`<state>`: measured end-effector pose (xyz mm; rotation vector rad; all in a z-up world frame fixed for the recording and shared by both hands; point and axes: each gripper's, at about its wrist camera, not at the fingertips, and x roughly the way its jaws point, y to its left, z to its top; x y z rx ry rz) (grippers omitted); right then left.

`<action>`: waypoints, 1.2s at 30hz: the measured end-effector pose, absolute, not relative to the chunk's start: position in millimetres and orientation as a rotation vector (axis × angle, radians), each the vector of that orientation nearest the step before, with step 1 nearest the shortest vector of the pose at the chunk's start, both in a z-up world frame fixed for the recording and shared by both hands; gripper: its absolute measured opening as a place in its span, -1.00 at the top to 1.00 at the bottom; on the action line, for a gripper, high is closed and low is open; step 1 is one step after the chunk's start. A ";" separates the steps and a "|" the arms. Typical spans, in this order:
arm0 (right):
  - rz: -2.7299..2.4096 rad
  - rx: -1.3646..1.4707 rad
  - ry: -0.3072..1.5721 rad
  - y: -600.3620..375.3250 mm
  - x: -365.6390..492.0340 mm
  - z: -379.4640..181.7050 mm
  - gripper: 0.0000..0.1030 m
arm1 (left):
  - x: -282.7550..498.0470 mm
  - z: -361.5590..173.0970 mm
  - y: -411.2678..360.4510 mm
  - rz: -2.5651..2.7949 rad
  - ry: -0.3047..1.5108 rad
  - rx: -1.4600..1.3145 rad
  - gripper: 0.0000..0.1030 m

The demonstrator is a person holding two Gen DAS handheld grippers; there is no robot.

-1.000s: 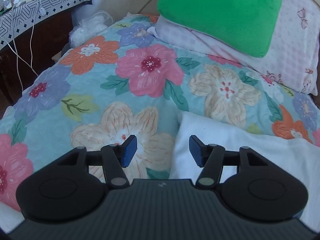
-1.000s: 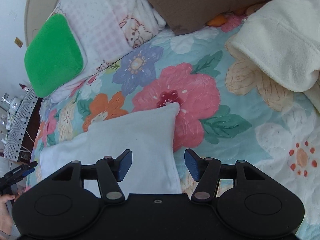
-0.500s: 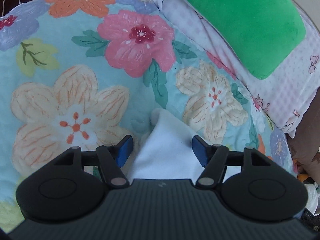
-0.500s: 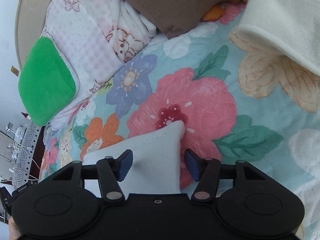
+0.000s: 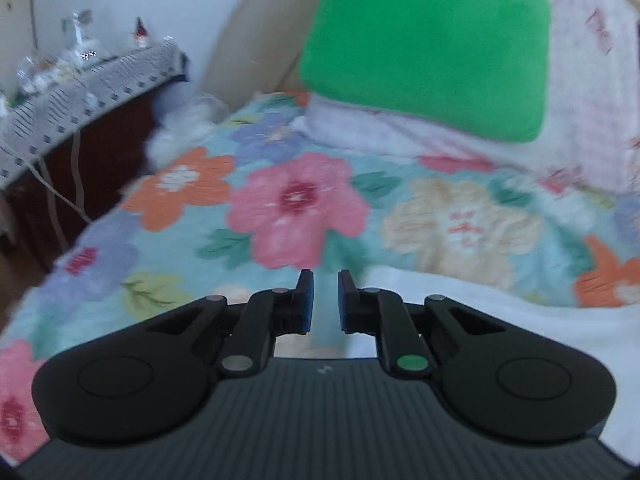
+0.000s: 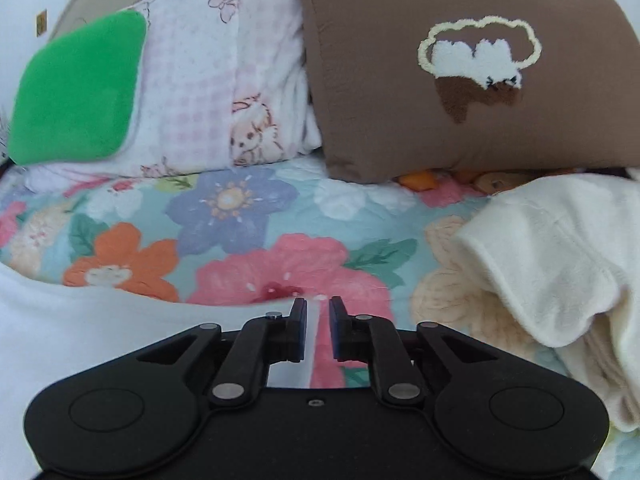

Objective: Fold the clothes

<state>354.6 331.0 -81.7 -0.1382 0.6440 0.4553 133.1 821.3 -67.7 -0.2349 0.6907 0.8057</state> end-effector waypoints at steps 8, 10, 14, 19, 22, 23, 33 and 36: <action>0.554 0.009 0.705 321.6 307.6 -59.9 -0.30 | 74.6 -72.8 797.0 0.544 0.755 -0.586 -0.35; 0.556 0.057 0.742 321.3 293.1 -54.9 -0.30 | 59.4 -67.7 768.1 0.536 0.786 -0.517 -0.35; 0.662 0.039 0.768 330.3 253.6 -44.5 -0.32 | 24.5 -65.3 699.6 0.544 0.863 -0.304 -0.39; 0.847 -0.100 0.782 359.9 200.5 -34.2 -0.32 | -26.8 -53.8 687.6 0.656 0.937 -0.108 -0.39; 0.970 -0.229 0.776 385.6 162.7 -32.6 -0.32 | -59.7 -38.5 716.4 0.717 0.975 -0.061 -0.39; 1.015 -0.269 0.771 394.0 148.8 -33.3 -0.32 | -71.3 -33.8 729.7 0.740 1.006 -0.060 -0.39; 1.219 -0.374 0.823 415.2 61.6 -27.4 -0.32 | -109.0 -80.5 820.9 0.846 1.252 0.192 -0.57; 1.236 -0.328 0.876 407.3 58.1 -20.5 -0.33 | -109.0 -90.4 831.1 0.860 1.217 0.140 -0.02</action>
